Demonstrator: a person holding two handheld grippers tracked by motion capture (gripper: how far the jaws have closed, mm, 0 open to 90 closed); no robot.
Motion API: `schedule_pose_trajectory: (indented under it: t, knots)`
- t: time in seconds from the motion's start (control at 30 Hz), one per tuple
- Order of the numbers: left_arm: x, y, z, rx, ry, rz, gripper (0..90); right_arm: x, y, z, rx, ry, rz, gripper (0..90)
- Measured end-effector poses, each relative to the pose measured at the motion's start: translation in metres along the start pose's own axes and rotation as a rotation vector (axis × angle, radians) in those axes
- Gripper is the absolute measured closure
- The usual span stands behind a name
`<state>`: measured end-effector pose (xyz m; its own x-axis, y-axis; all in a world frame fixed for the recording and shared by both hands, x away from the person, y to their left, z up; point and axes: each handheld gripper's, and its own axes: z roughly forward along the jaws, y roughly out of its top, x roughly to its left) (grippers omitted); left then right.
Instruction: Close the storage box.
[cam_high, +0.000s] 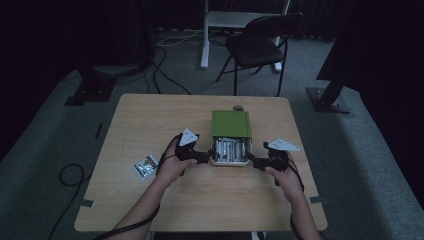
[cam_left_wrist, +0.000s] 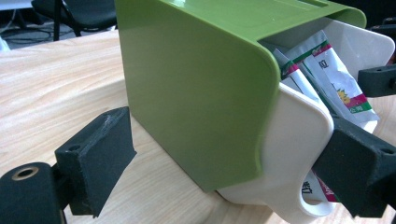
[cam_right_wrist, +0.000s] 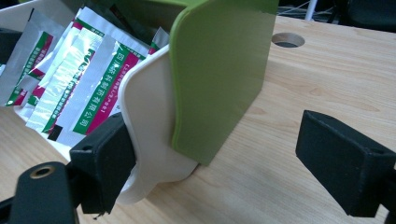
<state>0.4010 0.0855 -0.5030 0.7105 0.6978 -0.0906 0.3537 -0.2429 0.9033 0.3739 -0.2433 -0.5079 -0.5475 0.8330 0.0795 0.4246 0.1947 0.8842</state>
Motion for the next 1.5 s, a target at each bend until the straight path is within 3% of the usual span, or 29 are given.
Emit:
schedule_pose_trajectory:
  t: [0.5,0.87,1.13,1.3,1.5]
  knots:
    - [0.006,0.003,0.007,-0.015,0.009,-0.015,10.4,-0.005,0.005,0.012,0.009,-0.013,0.021,13.7]
    - [0.010,0.005,0.012,-0.016,0.020,-0.026,10.4,-0.004,0.008,0.019,0.001,-0.055,0.023,13.4]
    - [0.009,0.008,0.014,-0.019,0.047,-0.010,10.5,-0.003,0.010,0.022,-0.004,-0.092,0.027,13.2]
    - [0.011,0.009,0.015,-0.017,0.040,-0.026,10.5,-0.002,0.012,0.021,-0.026,-0.100,0.033,13.5]
    - [0.010,0.010,0.017,-0.018,0.054,-0.028,10.5,-0.001,0.014,0.022,-0.017,-0.117,0.042,13.5]
